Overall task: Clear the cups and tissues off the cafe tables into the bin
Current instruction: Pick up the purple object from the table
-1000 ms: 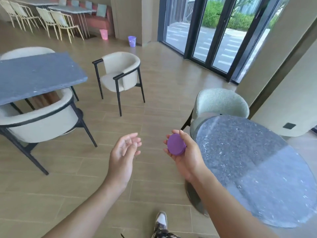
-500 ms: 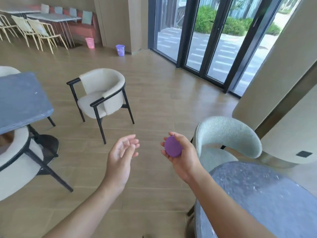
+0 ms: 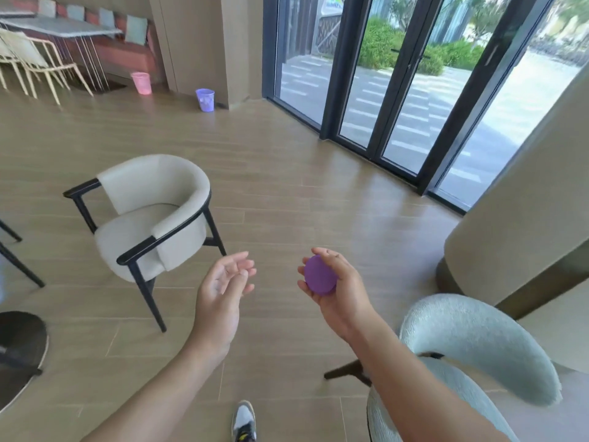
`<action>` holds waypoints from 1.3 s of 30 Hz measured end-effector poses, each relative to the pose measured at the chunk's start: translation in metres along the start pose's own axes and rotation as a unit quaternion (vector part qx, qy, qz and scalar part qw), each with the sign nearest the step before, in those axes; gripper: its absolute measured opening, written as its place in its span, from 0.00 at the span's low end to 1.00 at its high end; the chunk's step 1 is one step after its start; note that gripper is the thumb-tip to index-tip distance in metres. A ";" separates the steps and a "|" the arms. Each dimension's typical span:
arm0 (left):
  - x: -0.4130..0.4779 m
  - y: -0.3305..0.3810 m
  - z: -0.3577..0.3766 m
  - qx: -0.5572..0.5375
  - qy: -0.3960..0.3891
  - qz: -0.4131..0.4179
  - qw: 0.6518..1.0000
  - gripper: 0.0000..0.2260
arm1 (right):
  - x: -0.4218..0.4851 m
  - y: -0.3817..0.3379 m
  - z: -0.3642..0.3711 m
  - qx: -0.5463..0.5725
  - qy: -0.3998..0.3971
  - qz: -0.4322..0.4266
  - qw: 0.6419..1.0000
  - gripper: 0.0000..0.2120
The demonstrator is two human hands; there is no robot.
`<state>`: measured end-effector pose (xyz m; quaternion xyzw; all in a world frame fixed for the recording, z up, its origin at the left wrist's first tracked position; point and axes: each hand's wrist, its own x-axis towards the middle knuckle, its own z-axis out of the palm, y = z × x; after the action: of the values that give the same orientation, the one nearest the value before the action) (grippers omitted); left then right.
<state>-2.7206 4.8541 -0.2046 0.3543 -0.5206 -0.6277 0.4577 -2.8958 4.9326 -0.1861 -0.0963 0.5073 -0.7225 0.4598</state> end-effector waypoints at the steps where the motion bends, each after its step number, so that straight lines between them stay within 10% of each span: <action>1: 0.034 0.001 0.003 0.000 -0.001 -0.004 1.000 0.12 | 0.027 -0.008 0.011 -0.001 0.004 -0.002 1.000 0.07; 39: 1.082 -0.083 0.152 -0.037 0.106 0.017 0.994 0.13 | 1.047 -0.224 0.326 -0.025 -0.066 0.072 0.995 0.03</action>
<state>-3.2347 3.8865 -0.2202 0.3929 -0.4514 -0.5974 0.5338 -3.4103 3.9389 -0.1929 -0.1182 0.4995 -0.6666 0.5405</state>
